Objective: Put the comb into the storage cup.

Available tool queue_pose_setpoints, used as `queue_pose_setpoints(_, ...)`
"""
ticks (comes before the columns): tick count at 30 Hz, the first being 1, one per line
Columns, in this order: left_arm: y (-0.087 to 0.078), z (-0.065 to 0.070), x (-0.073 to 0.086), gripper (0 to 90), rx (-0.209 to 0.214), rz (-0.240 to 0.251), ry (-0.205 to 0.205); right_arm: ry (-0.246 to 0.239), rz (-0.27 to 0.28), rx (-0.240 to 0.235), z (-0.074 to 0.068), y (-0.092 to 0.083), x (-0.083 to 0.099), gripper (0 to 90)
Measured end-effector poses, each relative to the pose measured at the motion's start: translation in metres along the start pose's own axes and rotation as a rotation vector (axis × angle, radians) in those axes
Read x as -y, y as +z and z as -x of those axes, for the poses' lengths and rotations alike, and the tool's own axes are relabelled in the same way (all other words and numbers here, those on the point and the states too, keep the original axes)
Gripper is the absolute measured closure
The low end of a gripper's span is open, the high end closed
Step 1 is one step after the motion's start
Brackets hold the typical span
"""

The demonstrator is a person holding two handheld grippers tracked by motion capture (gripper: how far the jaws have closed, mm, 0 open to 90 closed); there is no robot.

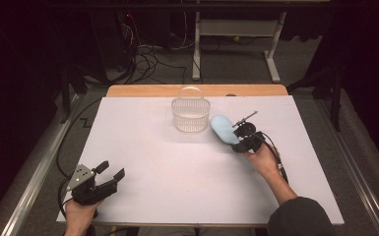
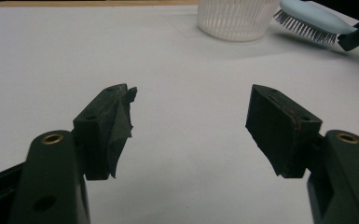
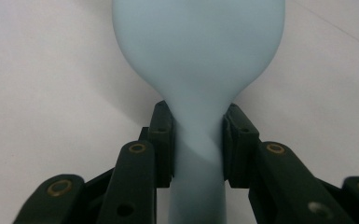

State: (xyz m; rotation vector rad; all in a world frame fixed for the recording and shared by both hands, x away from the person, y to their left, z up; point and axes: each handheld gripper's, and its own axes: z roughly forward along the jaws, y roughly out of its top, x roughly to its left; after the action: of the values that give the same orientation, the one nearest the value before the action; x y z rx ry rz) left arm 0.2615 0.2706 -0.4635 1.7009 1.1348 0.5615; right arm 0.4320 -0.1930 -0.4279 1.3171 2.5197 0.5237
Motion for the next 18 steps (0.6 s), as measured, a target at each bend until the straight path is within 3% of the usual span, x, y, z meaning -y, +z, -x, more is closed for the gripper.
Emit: queue_pose_setpoints(18,0.001,0.001,0.0,31.5,-0.001,-0.005,0.001,-0.005,0.089,-0.034,0.005,-0.031,0.019,70.4)
